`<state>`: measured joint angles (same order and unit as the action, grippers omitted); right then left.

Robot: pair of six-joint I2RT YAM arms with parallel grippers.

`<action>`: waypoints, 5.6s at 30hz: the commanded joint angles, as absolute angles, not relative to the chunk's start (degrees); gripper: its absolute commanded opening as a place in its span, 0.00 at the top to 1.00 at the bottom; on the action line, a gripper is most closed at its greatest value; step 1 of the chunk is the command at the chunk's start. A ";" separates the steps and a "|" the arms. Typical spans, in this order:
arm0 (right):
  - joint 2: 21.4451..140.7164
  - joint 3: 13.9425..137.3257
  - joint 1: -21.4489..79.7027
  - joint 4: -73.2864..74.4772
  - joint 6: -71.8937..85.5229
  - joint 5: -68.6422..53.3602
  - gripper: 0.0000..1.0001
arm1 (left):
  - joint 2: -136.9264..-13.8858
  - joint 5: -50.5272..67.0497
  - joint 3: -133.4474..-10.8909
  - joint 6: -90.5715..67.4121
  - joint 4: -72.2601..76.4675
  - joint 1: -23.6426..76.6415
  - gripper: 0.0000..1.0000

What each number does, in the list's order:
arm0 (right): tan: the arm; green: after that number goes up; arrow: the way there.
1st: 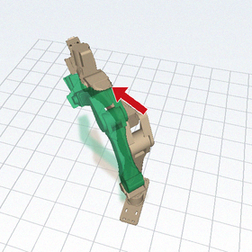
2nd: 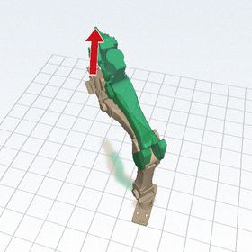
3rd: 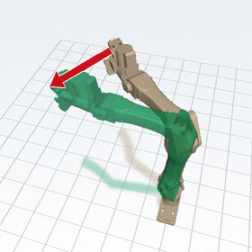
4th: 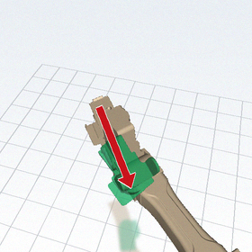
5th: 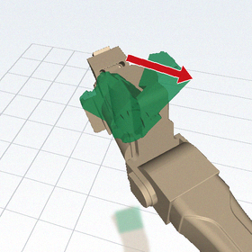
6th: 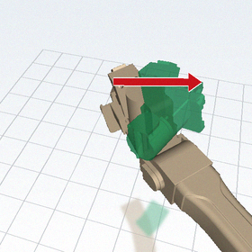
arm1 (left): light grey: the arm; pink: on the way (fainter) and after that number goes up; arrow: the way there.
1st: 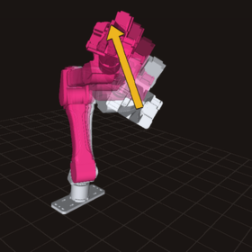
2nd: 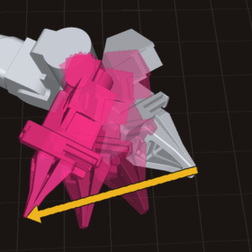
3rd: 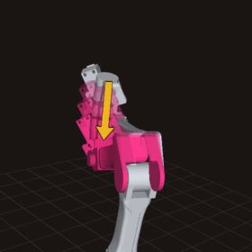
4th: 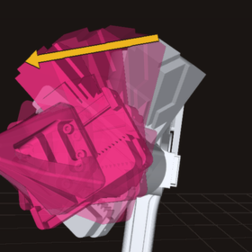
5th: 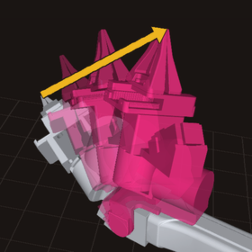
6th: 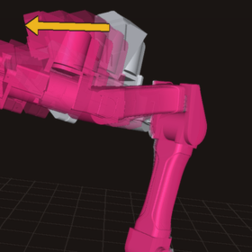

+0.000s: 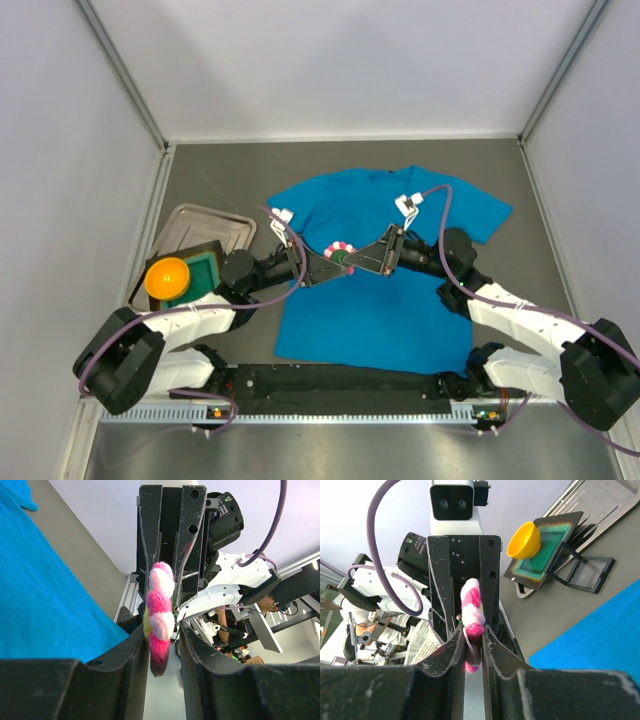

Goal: Remove the brooch from the garment

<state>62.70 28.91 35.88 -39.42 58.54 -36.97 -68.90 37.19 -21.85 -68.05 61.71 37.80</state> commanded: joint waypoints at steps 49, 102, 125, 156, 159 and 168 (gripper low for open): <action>61.70 32.61 36.65 -35.33 53.44 -38.58 1.00 | -67.85 41.84 -27.42 -60.91 53.00 37.79 0.69; 52.82 38.32 50.61 -13.79 0.98 -18.81 1.00 | -35.05 17.04 -37.26 -88.74 -11.68 30.85 0.37; 65.83 49.04 68.29 -8.79 -25.57 6.41 1.00 | -46.93 13.18 -54.58 -83.67 -39.55 30.76 0.40; 67.33 54.58 67.43 11.93 8.07 8.92 0.51 | -42.11 7.38 -46.68 -58.64 -26.47 30.76 1.00; 65.39 51.78 64.16 7.42 27.24 0.28 0.44 | -38.33 7.21 -41.93 -57.92 -19.70 30.76 1.00; 65.65 43.26 59.41 -16.67 68.69 -5.10 0.39 | -27.96 0.53 -34.72 -65.12 -12.93 30.76 1.00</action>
<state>65.91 47.05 61.23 -1.37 44.56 -1.93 -31.70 3.75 -36.67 -62.00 -21.39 30.79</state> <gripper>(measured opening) 0.606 0.017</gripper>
